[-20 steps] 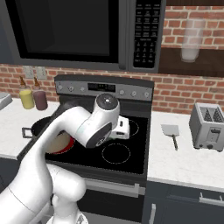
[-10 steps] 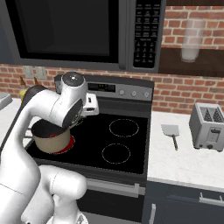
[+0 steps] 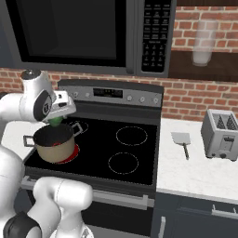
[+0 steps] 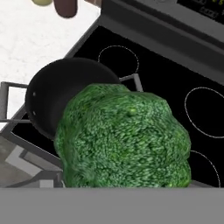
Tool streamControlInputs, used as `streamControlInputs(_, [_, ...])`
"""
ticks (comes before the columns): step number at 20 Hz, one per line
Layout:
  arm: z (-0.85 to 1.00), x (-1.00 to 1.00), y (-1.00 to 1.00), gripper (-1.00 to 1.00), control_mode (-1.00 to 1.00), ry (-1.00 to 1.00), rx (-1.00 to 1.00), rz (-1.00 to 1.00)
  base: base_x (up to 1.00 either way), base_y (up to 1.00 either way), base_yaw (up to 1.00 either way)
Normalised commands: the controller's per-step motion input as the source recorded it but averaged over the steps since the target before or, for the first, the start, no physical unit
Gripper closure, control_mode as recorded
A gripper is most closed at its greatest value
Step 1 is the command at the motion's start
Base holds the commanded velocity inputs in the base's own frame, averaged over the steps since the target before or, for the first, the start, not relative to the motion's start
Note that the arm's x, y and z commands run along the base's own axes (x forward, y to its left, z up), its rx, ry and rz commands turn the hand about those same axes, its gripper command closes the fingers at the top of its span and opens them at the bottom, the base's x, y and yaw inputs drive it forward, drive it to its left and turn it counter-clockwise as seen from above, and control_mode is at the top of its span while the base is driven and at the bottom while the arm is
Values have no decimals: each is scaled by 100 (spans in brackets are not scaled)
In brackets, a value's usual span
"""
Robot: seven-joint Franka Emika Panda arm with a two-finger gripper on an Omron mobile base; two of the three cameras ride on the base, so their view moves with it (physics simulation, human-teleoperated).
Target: Put the tomato and broccoli in the pot. Retrieve the spatula and lightly stir the vegetables in the pot.
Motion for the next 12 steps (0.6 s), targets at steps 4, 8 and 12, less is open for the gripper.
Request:
streamControlInputs(4, [-60,13,88,100,-100,7,-10,0,0,0,0])
streamControlInputs(8, [-41,21,65,100,-100,15,0,0,0,0,0])
streamControlInputs(12, [-33,38,24,100,-100,9,0,0,0,0,0])
